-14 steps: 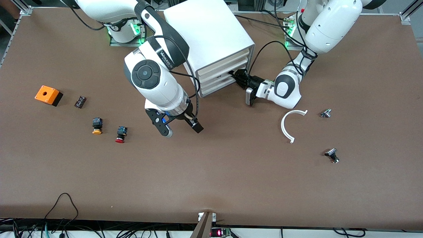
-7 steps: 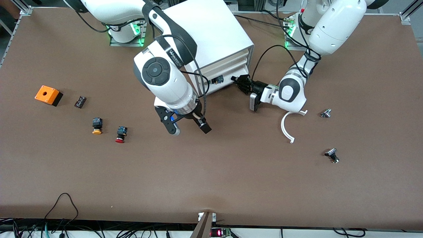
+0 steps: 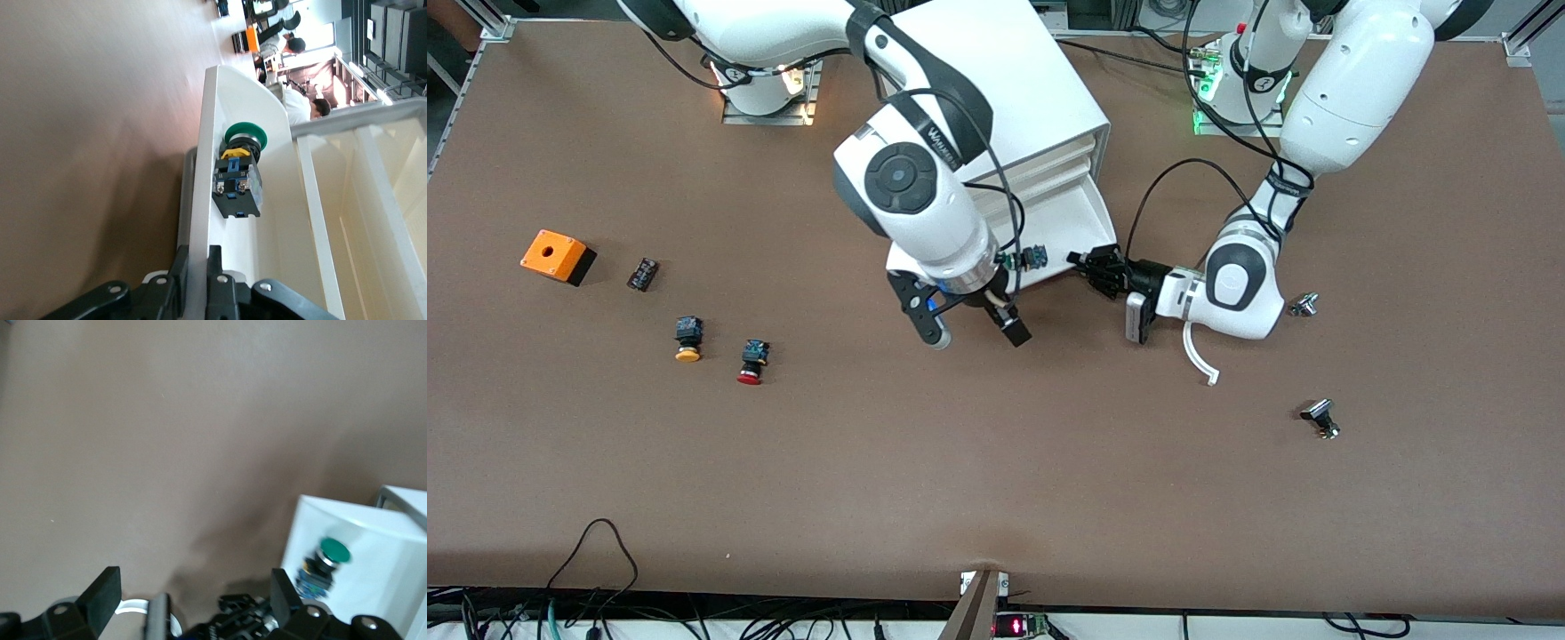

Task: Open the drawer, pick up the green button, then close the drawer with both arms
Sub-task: 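Pull the drawer open with the left gripper while the right gripper reaches in, then grasp the green button with the right gripper while the left gripper releases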

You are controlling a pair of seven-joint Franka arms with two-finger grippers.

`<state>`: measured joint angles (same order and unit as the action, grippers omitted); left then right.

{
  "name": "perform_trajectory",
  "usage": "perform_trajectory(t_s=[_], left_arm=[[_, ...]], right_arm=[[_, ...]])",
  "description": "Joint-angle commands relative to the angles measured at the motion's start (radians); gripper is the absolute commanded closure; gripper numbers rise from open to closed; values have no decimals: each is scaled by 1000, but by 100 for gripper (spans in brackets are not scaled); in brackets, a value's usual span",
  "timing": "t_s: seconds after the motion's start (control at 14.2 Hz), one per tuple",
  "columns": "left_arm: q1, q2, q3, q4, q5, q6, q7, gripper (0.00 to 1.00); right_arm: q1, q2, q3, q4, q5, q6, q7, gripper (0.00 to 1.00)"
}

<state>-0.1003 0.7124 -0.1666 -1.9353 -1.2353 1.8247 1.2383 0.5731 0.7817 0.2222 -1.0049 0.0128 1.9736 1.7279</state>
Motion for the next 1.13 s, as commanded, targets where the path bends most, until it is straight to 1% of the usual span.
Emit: perform_trajectory(t_s=[0.0,0.28,0.42,0.49,0.56,0.63,0.85,0.92,1.06], left_arm=[[14,36,13,87,5,1,-31,100],[14,55,42,147,8,-4,-51,100],[16,61,44,148,8,-4,-51,100],[17,61,45,148,7,-4,-51,71],[21,61,45,148,7,-4,-46,18],[30,58,45,150,8,-21,-48,0],[45,48,48,150,8,-62,-80,0],[50,33,50,157,35,-73,-114,0],[66,-7,48,209,169,-79,-265,0]], right_arm=[[83,47,-52,46,-5,-9,68,1],[134,90,-64,38,-5,-22,88,0],[159,119,-66,38,-8,-24,88,1],[166,135,-66,38,-11,-15,91,0],[174,151,-66,40,-11,-7,94,1],[174,159,-66,40,-11,5,105,0],[176,185,-66,40,-11,43,108,1],[176,195,-66,40,-11,57,113,1],[183,212,-66,38,-11,77,120,1]])
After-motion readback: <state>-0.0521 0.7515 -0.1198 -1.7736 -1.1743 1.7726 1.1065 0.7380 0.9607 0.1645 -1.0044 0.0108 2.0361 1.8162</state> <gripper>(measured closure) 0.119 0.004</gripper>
